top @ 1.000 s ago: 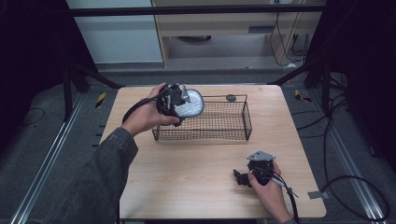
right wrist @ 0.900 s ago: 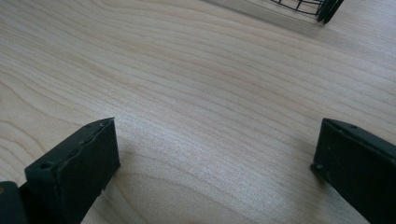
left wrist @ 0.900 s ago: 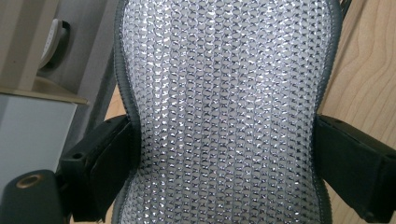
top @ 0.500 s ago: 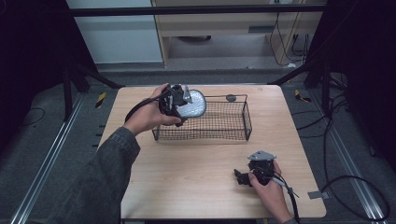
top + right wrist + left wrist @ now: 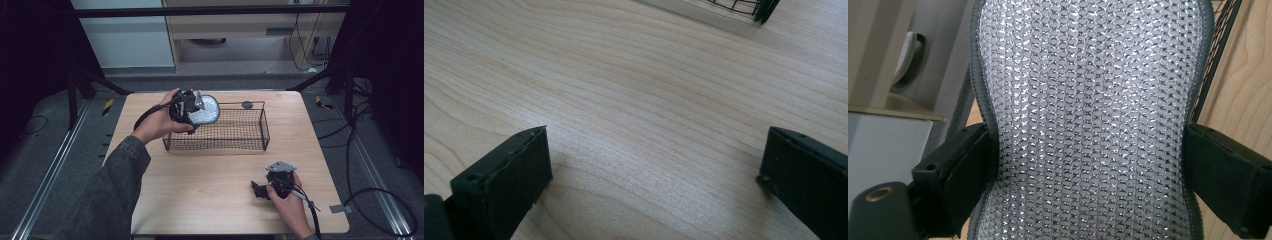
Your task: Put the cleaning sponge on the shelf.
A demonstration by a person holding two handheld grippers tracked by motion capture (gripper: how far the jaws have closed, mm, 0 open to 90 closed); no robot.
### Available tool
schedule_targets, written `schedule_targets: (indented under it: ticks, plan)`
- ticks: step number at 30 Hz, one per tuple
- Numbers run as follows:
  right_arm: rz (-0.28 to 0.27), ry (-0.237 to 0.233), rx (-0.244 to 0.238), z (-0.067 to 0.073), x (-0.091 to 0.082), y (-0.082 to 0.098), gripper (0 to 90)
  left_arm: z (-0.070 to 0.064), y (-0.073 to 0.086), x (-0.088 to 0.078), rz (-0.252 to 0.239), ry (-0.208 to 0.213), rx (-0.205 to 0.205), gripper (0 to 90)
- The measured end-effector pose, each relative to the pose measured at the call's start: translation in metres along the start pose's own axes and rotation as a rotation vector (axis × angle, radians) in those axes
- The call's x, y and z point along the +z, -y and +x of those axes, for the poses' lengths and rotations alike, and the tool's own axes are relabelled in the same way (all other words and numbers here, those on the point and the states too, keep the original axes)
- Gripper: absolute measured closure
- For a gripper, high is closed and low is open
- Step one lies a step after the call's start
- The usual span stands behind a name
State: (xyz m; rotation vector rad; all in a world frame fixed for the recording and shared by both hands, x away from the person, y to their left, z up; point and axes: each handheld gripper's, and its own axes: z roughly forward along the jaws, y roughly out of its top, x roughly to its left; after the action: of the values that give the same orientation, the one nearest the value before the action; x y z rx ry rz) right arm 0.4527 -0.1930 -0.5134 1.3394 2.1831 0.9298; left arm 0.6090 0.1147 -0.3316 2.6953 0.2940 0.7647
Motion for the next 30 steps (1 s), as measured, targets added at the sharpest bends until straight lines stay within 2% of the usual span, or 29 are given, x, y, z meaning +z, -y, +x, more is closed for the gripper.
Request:
schedule_targets:
  ticks: [7, 14, 20, 25, 30]
  plan:
    - [0.001, -0.001, 0.002, 0.000, 0.000, 0.000, 0.4, -0.001, 0.004, 0.008, 0.020, -0.001, 0.013, 8.1]
    - [0.001, -0.001, 0.002, 0.000, 0.000, 0.000, 0.4, 0.002, 0.012, 0.017, 0.016, 0.005, -0.016, 8.1]
    - [0.001, -0.001, 0.002, 0.000, 0.000, 0.000, 0.4, 0.004, 0.014, 0.020, 0.008, 0.005, -0.023, 8.1]
    - [0.001, 0.000, 0.003, 0.000, 0.000, 0.000, 0.4, 0.004, 0.018, 0.029, 0.039, 0.007, -0.026, 8.1]
    - [0.001, 0.000, 0.003, 0.000, 0.000, 0.000, 0.4, 0.006, 0.021, 0.038, 0.032, 0.019, -0.040, 8.1]
